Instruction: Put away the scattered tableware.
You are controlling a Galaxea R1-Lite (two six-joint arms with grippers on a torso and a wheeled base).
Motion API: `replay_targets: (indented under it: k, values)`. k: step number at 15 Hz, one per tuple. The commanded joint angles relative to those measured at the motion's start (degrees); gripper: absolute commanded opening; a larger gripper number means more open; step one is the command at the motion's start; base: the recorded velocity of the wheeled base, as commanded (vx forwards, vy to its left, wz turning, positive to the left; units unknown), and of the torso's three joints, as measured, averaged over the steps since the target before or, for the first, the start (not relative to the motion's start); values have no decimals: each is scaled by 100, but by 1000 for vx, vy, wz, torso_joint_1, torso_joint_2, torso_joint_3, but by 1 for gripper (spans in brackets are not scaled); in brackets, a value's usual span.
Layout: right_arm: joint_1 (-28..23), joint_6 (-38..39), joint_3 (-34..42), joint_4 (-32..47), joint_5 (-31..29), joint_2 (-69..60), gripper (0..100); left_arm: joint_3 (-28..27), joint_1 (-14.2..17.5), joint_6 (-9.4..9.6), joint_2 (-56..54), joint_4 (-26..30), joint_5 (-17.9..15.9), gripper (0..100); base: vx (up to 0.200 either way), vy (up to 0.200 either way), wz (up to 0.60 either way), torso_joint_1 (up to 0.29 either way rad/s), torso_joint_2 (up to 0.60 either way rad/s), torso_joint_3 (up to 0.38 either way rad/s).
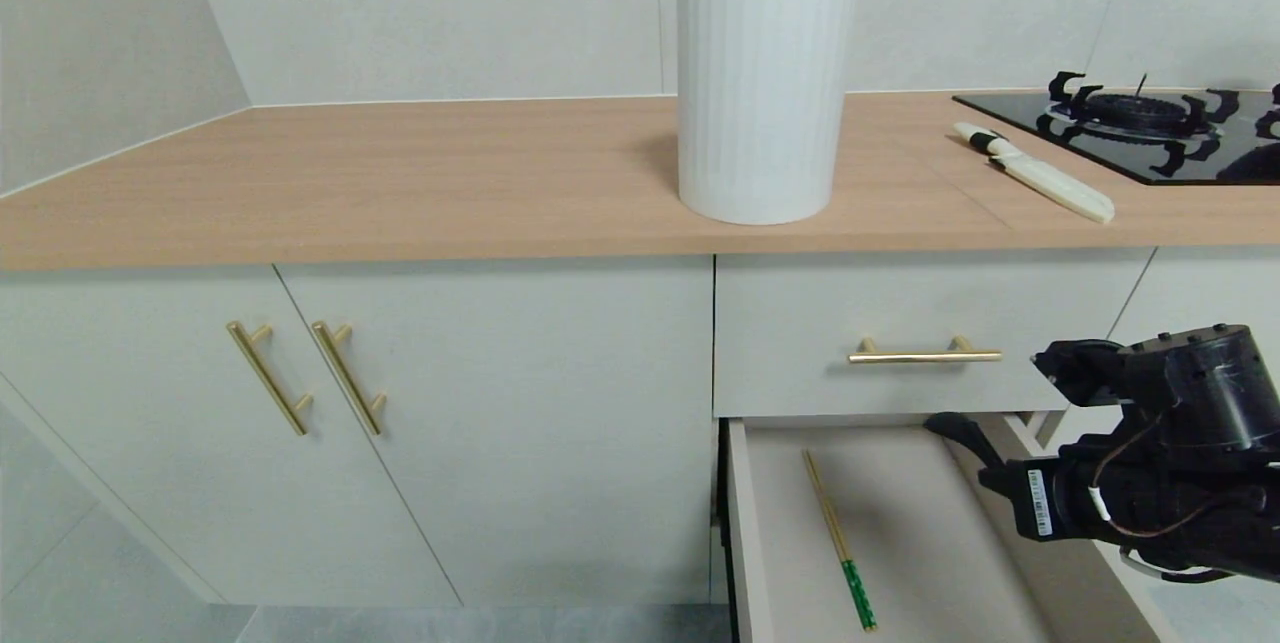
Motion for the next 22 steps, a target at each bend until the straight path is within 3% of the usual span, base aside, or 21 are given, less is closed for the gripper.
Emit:
replay_targets:
  k: [1,10,22]
  values:
    - [-2,-1,-1,-1,-2,32,0,0,0,-2,9,2,2,100,0,0,0,-56,373,290]
    - [7,-1,17,-150,-11,577,0,0,0,-2,9,2,2,100,0,0,0,-11,46,33]
    - [42,201,289,-3595,-380,4224,0,0,0,-2,9,2,2,100,0,0,0,0,0,0]
